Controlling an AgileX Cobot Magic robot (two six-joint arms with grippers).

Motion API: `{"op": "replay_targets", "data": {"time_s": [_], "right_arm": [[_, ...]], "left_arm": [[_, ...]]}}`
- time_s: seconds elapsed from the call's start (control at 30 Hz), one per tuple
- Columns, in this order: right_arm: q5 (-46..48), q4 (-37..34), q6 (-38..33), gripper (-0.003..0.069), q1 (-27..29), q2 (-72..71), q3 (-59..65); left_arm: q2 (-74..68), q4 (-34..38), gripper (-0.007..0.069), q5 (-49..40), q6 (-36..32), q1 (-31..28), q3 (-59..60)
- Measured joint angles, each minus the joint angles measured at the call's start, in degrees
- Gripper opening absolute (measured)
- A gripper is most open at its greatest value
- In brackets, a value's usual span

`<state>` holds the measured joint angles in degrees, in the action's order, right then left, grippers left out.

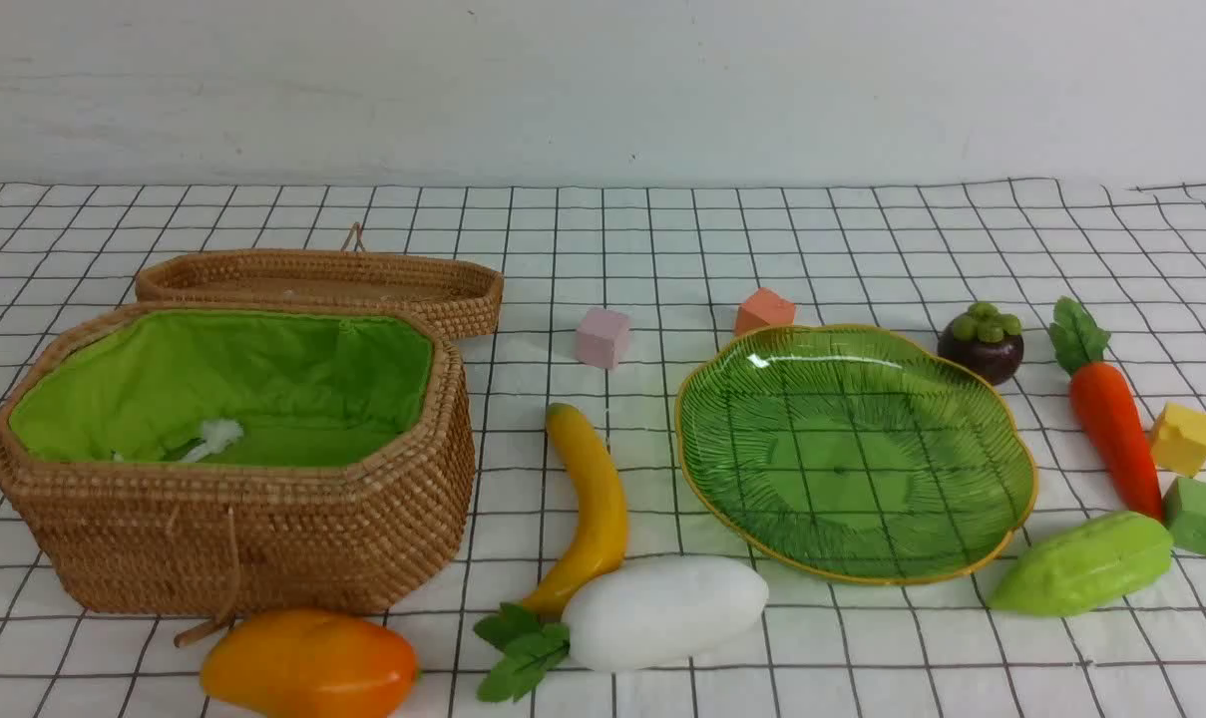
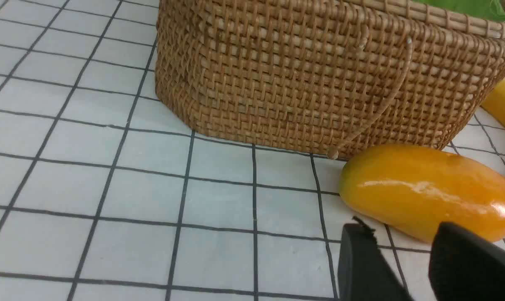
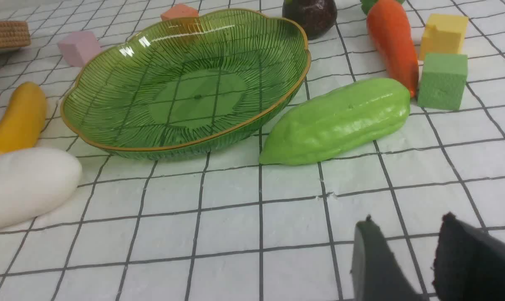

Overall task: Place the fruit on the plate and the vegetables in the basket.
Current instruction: Grab the mango with your left arm and place it on the right plate

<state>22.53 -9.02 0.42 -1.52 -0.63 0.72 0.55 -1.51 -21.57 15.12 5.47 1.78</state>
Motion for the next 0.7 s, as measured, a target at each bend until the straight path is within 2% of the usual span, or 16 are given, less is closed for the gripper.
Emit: {"op": "replay_targets", "data": {"time_s": [0.57, 0.63, 0.7], "right_arm": [[0.0, 0.0, 0.0, 0.0242, 0.0, 0.0, 0.0], [0.0, 0.0, 0.0, 0.0242, 0.0, 0.0, 0.0], [0.0, 0.0, 0.0, 0.0242, 0.0, 0.0, 0.0]], "left_arm": [[0.0, 0.2, 0.0239, 1.3, 0.2, 0.0, 0.0], [0.0, 3.4, 0.0239, 4.7, 2.7, 0.0, 0.0], [0.0, 9.5, 0.0239, 7.8, 6.6, 0.0, 0.0]]}}
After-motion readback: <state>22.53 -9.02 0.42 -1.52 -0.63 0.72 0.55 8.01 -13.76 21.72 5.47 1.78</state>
